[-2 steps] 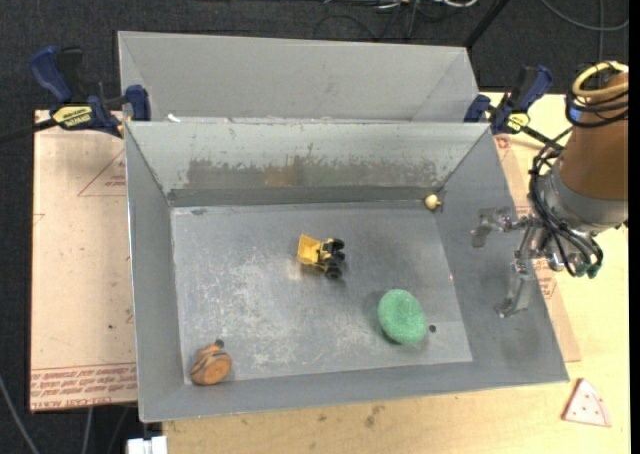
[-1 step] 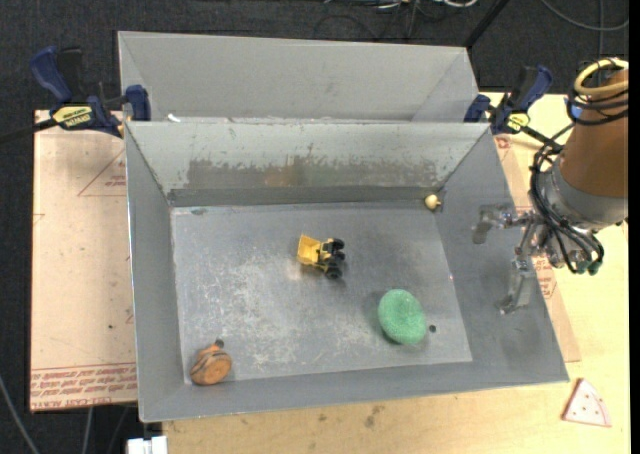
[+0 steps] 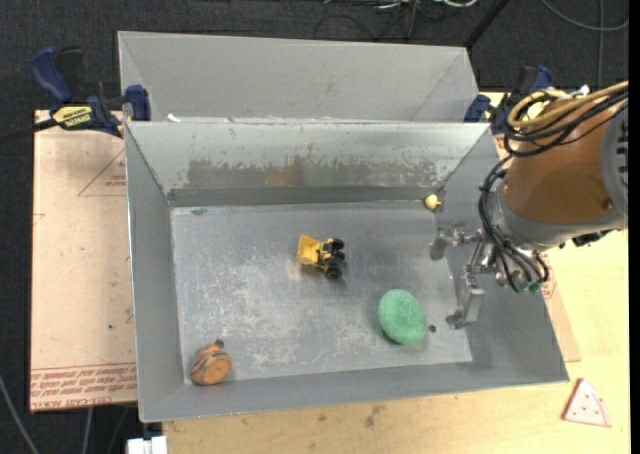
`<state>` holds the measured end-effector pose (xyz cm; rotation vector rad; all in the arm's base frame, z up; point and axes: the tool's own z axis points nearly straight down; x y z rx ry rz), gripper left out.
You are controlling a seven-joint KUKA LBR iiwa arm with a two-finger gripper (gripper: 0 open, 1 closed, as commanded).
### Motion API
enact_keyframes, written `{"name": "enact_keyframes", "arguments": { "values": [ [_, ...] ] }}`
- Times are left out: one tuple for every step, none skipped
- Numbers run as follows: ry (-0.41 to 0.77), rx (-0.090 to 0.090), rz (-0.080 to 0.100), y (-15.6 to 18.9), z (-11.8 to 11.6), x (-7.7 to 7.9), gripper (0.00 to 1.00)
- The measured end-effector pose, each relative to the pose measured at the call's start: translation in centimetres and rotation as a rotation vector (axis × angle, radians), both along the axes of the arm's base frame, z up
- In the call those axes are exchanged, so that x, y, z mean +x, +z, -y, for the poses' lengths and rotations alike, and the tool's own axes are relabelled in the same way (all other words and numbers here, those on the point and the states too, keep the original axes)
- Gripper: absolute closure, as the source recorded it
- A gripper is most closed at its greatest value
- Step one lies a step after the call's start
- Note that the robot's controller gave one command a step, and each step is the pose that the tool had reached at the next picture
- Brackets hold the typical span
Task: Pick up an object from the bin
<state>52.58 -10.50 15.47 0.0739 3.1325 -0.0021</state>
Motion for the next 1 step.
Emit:
{"name": "enact_keyframes", "arguments": {
  "values": [
    [0.049,0.006,-0.011,-3.22,-2.92,0.43,0.00]
  ]
}}
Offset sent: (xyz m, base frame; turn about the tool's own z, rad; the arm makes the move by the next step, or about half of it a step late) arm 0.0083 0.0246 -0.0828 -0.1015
